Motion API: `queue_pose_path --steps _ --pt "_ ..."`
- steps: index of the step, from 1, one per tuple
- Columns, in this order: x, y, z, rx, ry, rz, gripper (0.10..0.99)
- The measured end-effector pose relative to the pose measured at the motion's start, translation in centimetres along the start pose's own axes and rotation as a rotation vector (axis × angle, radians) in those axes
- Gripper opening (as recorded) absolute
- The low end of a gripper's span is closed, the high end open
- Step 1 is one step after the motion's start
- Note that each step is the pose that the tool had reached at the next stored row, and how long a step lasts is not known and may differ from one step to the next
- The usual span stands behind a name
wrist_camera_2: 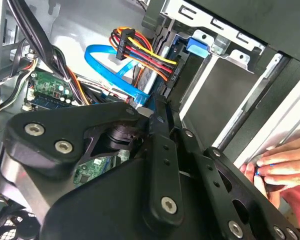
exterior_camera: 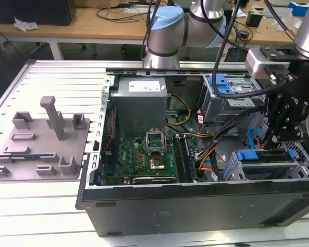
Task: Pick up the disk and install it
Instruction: 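Insert the second disk wire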
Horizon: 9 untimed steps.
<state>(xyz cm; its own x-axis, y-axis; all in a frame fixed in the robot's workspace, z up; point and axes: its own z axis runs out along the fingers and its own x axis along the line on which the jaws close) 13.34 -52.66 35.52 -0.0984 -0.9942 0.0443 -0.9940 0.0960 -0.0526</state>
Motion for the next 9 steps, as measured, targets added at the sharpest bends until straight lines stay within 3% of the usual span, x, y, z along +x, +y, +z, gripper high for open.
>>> queue_pose_path --steps 6,9 --pt "0.17 -0.12 0.03 0.001 -0.0026 -0.015 0.161" --pt "0.39 -0.14 0.07 0.003 -0.0082 -0.05 0.161"
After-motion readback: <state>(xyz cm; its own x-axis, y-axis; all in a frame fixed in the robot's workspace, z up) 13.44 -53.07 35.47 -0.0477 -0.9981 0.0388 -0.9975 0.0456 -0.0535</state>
